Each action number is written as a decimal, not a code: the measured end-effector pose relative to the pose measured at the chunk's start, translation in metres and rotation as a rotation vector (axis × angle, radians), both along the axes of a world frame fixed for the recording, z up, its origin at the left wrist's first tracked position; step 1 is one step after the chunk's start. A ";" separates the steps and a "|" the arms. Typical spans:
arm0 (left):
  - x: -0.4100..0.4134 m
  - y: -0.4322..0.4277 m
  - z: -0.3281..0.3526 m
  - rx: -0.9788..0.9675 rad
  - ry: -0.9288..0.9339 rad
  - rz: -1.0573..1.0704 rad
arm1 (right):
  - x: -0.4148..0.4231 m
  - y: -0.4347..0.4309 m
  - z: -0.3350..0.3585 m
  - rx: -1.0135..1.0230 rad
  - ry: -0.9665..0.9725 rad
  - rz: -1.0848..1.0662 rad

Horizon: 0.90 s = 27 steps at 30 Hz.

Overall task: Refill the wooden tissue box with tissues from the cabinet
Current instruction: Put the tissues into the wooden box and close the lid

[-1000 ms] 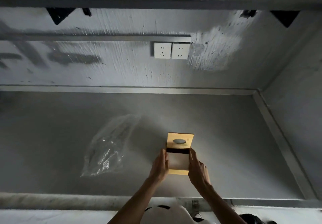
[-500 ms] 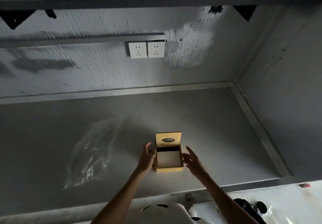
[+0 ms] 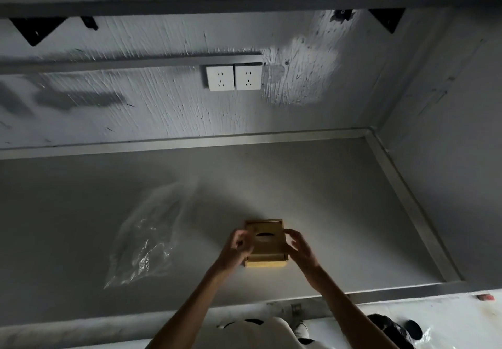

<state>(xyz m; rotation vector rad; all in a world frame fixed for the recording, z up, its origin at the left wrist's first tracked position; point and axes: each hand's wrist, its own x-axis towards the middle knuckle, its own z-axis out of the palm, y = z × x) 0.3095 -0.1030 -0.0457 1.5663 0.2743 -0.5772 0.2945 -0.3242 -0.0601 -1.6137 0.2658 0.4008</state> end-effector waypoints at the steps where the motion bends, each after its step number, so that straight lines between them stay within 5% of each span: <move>1: -0.007 -0.002 -0.006 0.001 0.001 -0.015 | -0.005 0.003 -0.004 -0.043 -0.026 -0.030; 6: -0.024 -0.014 -0.008 0.053 0.019 -0.007 | -0.012 0.008 -0.018 -0.202 -0.026 -0.083; 23: -0.017 -0.010 -0.024 0.189 0.070 0.040 | -0.011 0.002 -0.035 -0.249 0.115 -0.028; 27: -0.016 -0.011 -0.018 0.015 0.150 0.180 | -0.009 0.004 -0.032 -0.156 0.117 -0.096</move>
